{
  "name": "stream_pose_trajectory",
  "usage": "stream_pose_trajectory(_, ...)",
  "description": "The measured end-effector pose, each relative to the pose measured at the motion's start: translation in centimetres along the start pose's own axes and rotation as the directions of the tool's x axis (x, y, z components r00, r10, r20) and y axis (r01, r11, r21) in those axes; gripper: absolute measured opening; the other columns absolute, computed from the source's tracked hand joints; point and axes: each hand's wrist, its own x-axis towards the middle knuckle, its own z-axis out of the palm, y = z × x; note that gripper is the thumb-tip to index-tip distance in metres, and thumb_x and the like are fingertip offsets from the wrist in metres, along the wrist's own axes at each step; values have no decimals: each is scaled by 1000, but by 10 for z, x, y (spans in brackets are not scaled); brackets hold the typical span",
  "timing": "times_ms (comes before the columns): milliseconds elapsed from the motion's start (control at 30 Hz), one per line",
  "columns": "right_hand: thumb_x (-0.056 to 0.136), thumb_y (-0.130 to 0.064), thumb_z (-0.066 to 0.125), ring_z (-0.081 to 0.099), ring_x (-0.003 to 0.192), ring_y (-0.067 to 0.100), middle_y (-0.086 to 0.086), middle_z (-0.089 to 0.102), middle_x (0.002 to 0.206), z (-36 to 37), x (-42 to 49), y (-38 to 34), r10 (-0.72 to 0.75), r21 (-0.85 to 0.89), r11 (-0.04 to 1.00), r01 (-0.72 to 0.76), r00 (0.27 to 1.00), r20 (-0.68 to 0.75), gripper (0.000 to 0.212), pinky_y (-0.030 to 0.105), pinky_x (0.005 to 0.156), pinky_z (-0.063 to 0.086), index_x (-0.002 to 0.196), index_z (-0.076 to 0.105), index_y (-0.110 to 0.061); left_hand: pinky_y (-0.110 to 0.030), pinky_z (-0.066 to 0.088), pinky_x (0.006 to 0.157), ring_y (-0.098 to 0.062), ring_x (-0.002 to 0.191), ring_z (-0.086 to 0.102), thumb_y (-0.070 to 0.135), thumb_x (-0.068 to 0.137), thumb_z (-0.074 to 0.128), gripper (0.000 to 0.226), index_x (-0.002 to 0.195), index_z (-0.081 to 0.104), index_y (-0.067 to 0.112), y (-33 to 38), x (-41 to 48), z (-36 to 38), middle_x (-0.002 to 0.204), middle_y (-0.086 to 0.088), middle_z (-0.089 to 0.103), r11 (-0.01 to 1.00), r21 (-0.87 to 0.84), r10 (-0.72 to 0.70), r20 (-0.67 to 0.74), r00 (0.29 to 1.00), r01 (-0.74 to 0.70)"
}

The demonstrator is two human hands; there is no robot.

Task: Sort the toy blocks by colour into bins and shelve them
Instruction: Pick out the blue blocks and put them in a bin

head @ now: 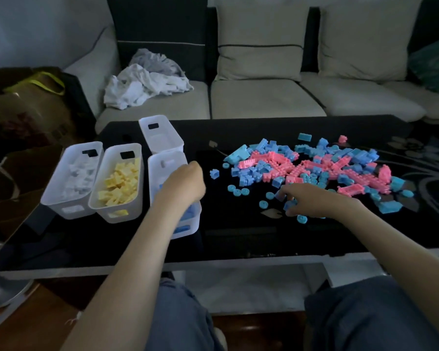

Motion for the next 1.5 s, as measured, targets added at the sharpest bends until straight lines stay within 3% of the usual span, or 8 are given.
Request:
stream_pose_trajectory(100,89,-19,61,55,85,15,-5,53,95,7,9,-1,-19,5,1000,19,999,-31,34,30,73,46,120,48,-23,-29,38,62,-21,72,49,5,96,38,29,121,51,-2,-24,-5,-8,76,-8,49,987,154,-57,97,994,42)
stream_pose_trajectory(300,90,-22,59,51,81,7,-13,48,89,15,16,-5,-78,16,997,81,988,-134,32,27,72,42,121,50,-23,-35,50,85,-27,95,60,12,92,38,27,99,62,23,-44,-3,7,105,-5,63,992,116,1,411,912,-53)
stream_pose_trajectory(533,89,-20,60,55,91,18,-2,55,96,15,17,4,-138,71,983,168,940,-313,10,27,76,44,95,53,-18,-32,43,80,-28,97,55,6,96,38,28,119,55,8,-28,6,-2,118,-11,56,980,196,-29,220,975,-15)
stream_pose_trajectory(733,91,-22,54,50,105,21,-5,50,105,15,26,-3,-96,-7,995,101,921,-377,20,40,94,35,109,47,-20,-34,43,73,-27,96,55,8,95,43,13,104,53,6,7,22,-1,105,-10,54,984,-9,163,-337,927,-177)
stream_pose_trajectory(967,96,-24,45,46,115,23,2,51,122,22,32,-12,-86,-154,987,36,941,-328,24,38,96,27,120,49,-20,-41,38,95,-31,118,46,14,94,46,38,131,45,15,30,75,25,129,-11,48,964,211,158,38,987,-162)
stream_pose_trajectory(1133,95,-17,47,49,107,23,3,55,115,19,33,-12,-76,-60,996,59,940,-333,17,32,92,30,112,49,-16,-31,42,70,-23,90,55,11,92,48,28,119,56,10,37,82,38,107,-8,56,974,188,96,172,980,-128)
stream_pose_trajectory(1300,94,-11,51,51,100,16,2,54,117,5,22,-31,-67,202,967,156,920,-387,18,25,83,40,112,50,-13,-32,46,74,-23,92,57,9,92,49,24,115,57,10,36,71,19,110,-9,57,982,105,142,115,983,-155)
stream_pose_trajectory(1500,93,-11,52,50,89,4,-6,54,109,-18,9,-97,-259,239,889,389,861,-438,20,10,68,38,113,52,-16,-31,46,78,-23,94,57,25,91,58,14,102,60,18,-20,35,-27,109,-7,61,993,-67,90,-60,994,-95)
